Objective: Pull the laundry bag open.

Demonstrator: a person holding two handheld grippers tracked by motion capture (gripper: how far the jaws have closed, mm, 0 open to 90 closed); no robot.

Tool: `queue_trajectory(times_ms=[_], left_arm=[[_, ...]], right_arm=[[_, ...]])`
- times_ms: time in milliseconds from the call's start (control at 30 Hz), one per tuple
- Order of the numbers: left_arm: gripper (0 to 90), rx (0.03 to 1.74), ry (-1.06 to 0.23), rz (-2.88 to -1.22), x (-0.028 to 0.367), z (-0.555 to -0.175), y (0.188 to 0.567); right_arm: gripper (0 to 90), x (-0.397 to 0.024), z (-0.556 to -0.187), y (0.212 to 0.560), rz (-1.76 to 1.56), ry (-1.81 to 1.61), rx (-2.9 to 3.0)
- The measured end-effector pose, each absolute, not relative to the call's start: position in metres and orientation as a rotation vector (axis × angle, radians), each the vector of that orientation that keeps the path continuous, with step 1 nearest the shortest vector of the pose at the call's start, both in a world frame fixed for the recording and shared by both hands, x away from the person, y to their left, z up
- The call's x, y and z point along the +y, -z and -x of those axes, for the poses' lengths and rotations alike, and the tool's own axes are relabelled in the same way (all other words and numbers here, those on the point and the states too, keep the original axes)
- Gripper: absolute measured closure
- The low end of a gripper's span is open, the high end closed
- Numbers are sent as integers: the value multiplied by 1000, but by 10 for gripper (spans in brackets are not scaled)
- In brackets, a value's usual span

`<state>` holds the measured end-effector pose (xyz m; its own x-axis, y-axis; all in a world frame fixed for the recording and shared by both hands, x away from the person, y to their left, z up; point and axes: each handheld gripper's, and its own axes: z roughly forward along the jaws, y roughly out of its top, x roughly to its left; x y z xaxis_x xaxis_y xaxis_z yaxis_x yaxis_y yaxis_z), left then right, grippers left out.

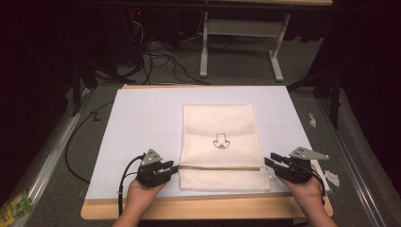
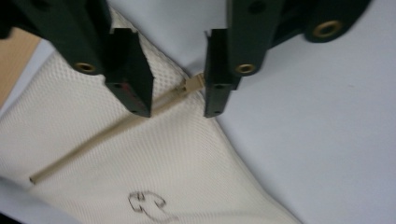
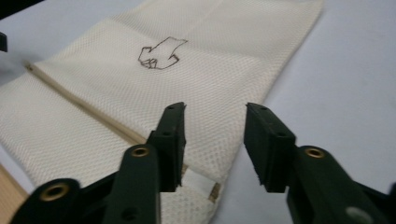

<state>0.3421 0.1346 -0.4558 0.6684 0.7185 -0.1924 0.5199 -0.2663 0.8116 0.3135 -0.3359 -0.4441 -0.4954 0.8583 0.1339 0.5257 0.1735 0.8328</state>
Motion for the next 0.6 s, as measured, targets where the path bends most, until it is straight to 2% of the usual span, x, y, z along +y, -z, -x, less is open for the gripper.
queue_trajectory(times_ms=[67, 100, 133, 167, 233, 300, 400, 600], left_arm=[[492, 976, -360, -1896, 143, -342, 451], [388, 980, -396, -1889, 147, -342, 450], [347, 987, -441, -1886, 152, -343, 449], [347, 992, -472, -1889, 156, -343, 448], [277, 1002, -564, -1905, 170, -343, 448], [259, 1033, -597, -1902, 182, -345, 449], [226, 1098, -573, -1824, 192, -348, 451], [205, 1047, -591, -1863, 181, -346, 450]], right_arm=[[463, -342, -315, 444, -1327, -1247, 2057], [361, -347, -316, 443, -1336, -1205, 2011], [316, -351, -316, 443, -1334, -1183, 1991], [316, -351, -316, 443, -1334, -1183, 1991], [234, -362, -317, 440, -1331, -1148, 1934], [216, -366, -317, 439, -1339, -1149, 1916], [207, -374, -316, 439, -1347, -1134, 1892], [203, -369, -318, 439, -1323, -1115, 1925]])
